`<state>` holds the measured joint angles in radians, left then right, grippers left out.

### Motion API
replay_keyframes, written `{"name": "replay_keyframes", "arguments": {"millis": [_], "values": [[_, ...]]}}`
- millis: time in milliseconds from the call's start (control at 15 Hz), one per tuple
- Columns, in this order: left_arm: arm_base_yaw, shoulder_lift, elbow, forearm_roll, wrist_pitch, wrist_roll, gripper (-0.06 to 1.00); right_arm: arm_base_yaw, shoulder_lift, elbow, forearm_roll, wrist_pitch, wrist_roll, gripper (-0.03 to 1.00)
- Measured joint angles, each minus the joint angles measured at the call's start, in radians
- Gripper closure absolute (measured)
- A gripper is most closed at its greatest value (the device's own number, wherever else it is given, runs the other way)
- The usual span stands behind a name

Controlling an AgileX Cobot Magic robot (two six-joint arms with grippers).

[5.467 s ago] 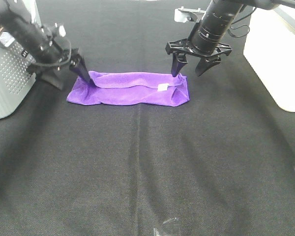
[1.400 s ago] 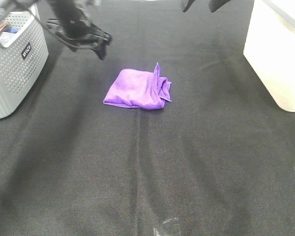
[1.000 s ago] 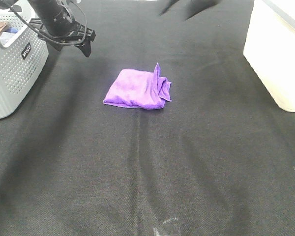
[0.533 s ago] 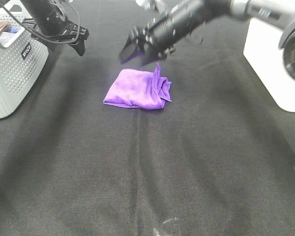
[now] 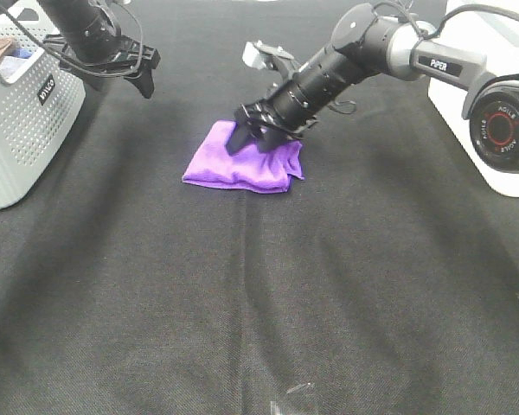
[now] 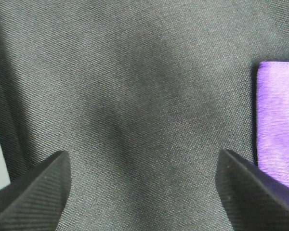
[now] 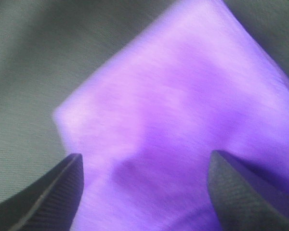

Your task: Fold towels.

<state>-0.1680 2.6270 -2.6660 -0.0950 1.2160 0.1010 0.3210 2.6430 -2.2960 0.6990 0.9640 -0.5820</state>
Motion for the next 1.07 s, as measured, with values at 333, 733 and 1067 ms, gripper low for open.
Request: {"name": "replay_keyframes", "arguments": {"millis": [333, 733, 1067], "values": [[0.0, 0.0, 0.0, -0.003, 0.0, 0.003, 0.19, -0.079, -0.001, 0.0, -0.009, 0.059, 0.023, 0.25], [0.0, 0.0, 0.0, -0.014, 0.0, 0.018, 0.19, -0.096, -0.093, 0.0, 0.064, 0.127, 0.023, 0.25], [0.0, -0.042, 0.001, -0.028, 0.002, 0.022, 0.19, -0.096, -0.347, 0.0, -0.344, 0.188, 0.235, 0.18]]}}
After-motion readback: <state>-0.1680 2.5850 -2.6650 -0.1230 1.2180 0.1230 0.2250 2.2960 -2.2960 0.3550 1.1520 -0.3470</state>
